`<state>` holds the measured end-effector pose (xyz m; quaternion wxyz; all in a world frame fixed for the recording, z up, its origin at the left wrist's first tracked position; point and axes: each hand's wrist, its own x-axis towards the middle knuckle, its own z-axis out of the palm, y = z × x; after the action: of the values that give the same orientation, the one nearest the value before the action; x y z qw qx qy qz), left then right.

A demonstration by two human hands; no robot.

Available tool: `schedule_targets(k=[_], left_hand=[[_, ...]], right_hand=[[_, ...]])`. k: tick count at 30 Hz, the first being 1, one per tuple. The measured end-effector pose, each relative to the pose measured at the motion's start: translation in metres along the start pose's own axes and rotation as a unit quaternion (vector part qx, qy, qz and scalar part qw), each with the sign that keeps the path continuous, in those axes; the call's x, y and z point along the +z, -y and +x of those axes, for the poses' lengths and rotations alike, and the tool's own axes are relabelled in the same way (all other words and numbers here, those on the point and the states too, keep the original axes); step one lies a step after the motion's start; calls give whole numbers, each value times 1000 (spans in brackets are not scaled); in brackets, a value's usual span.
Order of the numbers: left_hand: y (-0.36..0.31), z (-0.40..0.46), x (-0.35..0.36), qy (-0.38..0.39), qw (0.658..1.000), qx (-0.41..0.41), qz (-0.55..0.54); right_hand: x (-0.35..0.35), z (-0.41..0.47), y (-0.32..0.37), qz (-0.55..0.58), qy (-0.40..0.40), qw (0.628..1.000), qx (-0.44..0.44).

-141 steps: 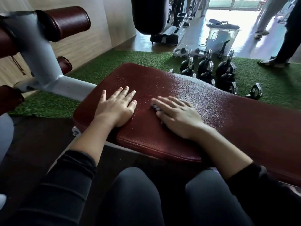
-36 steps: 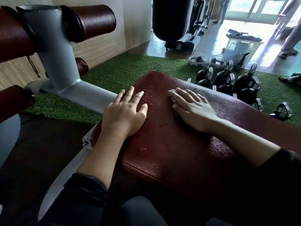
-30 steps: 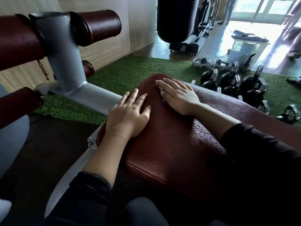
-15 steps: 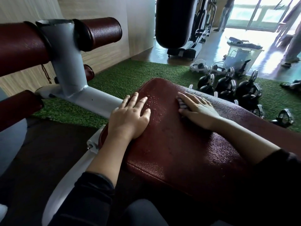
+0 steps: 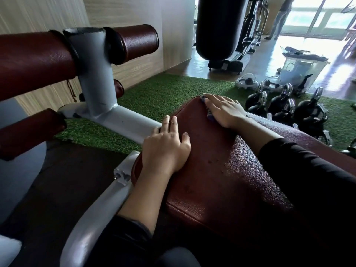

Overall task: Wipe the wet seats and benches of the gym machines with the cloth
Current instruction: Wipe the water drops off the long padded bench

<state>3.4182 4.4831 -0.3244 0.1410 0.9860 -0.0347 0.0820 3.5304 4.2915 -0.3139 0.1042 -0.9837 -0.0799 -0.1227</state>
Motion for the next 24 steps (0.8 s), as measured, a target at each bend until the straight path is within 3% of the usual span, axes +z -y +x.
schedule_targets(k=[3,7,11,13,16,20,24], left_hand=[[0,1,0,2,1000,5,-5],[2,2,1,-1,1000,8,-12],[3,0,0,-3,1000,9,-13],[2,-1,1,-6,1000,10,-13],[0,0,2,-10,1000,9,-10],[0,2,1,0,1000,7,-12],[2,4,2,2,1000,6,-14]], right_hand=[[5,17,21,-3,13,1000,-28],[12,4,44,0,31,988,-151],[-2,-36,14,7,58,965,-257],[-11,-37,-16,-10,79,964,-253],[-13,-15,-43,-15,72,981,-179],[1,13,-11,-13,41,996,-84],[12,-9,42,-16,50,988,-143]])
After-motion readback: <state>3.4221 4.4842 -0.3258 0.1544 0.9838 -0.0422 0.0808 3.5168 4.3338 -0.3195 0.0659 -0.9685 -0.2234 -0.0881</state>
